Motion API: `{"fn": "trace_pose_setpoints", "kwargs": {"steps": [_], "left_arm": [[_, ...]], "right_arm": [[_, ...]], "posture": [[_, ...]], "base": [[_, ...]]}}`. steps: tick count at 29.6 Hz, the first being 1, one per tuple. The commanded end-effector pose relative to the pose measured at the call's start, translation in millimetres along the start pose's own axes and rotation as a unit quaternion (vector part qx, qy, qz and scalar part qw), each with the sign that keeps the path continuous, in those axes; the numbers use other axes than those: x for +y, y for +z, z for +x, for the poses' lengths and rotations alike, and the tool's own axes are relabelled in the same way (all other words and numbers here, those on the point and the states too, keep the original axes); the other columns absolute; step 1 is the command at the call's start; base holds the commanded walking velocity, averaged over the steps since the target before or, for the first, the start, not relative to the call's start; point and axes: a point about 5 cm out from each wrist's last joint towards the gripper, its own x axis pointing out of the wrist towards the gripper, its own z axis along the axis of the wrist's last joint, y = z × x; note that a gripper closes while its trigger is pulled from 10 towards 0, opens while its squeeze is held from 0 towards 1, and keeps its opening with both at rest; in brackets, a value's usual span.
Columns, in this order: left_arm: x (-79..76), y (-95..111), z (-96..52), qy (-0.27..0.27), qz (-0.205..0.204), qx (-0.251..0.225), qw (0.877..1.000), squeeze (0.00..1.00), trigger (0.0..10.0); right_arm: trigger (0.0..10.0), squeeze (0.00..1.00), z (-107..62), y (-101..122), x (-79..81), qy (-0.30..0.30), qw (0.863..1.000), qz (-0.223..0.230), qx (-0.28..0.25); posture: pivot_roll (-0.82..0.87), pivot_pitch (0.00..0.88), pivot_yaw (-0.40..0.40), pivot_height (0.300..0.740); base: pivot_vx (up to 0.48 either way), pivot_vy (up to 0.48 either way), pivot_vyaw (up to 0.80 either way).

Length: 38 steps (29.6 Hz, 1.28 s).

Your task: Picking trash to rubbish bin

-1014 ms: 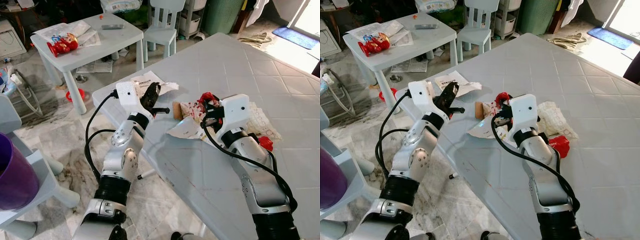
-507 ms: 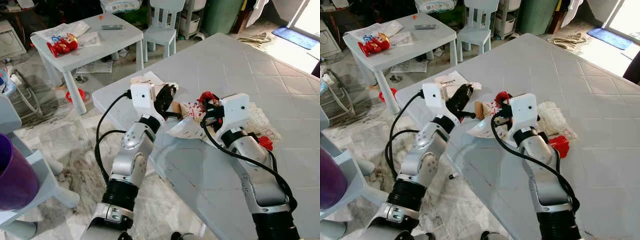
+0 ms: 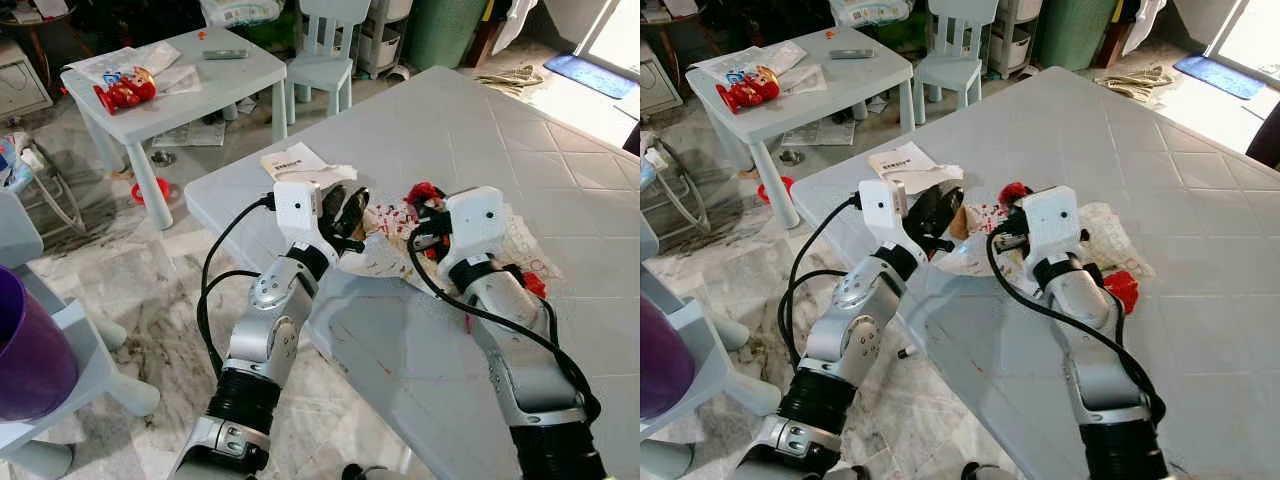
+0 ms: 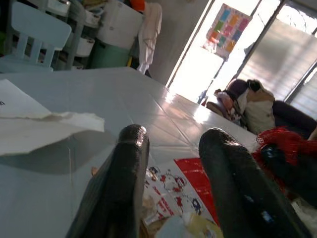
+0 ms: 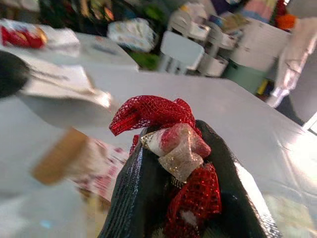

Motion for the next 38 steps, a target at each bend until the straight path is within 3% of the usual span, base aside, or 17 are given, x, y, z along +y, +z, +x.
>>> {"fn": "trace_pose_setpoints", "kwargs": {"steps": [1, 6, 18, 23, 30, 31, 32, 38], "left_arm": [[-17.0, -4.6, 3.1, -0.024, -0.009, 0.007, 1.0, 1.0, 10.0], [-20.0, -8.4, 2.1, -0.031, -0.006, 0.017, 0.999, 1.0, 10.0], [-39.8, -27.3, -4.3, -0.114, 0.039, 0.079, 0.99, 1.0, 10.0], [-38.5, -29.4, -7.4, -0.118, 0.05, 0.086, 0.988, 1.0, 10.0], [-33.9, -34.4, -11.2, -0.121, 0.075, 0.099, 0.985, 1.0, 10.0], [-33.9, -37.1, -12.3, -0.126, 0.078, 0.107, 0.983, 0.44, 10.0], [-34.3, -38.4, -12.8, -0.13, 0.08, 0.112, 0.982, 0.0, 10.0], [-35.8, -48.6, -16.9, -0.155, 0.099, 0.148, 0.972, 0.0, 10.0]], "right_arm": [[0.0, 0.0, 1.0, -0.7, -10.5, -0.025, 1.0, -0.013, 0.006], [0.0, 0.0, 1.2, -1.9, -16.0, -0.038, 0.999, -0.021, 0.01], [0.0, 0.0, -3.4, 0.1, -28.8, -0.04, 0.999, -0.015, 0.003], [0.0, 0.0, -18.9, 5.1, -27.5, 0.002, 1.0, 0.003, -0.01], [0.0, 0.0, -40.4, -3.2, -35.6, 0.01, 1.0, -0.003, 0.014], [0.0, 0.0, -42.4, -3.7, -35.9, 0.011, 1.0, -0.003, 0.016], [0.0, 0.0, -42.9, -3.7, -36.0, 0.011, 1.0, -0.003, 0.016], [0.0, 0.0, -47.7, -1.0, -34.2, 0.019, 1.0, 0.001, 0.019]], "posture": [[-0.04, 0.127, -0.088, 0.74], [-0.04, 0.128, -0.085, 0.74], [-0.04, 0.127, -0.083, 0.74], [-0.05, 0.126, -0.083, 0.74], [-0.06, 0.125, -0.078, 0.74], [-0.06, 0.124, -0.078, 0.74], [-0.06, 0.124, -0.078, 0.74], [-0.06, 0.122, -0.077, 0.74]], "base": [[0.0, 0.0, 0.0], [0.0, 0.0, 0.0], [0.0, 0.0, 0.0], [0.0, 0.0, 0.0], [0.0, 0.0, 0.0], [0.0, 0.0, 0.0], [0.0, 0.0, 0.0], [0.0, 0.0, 0.0]]}}
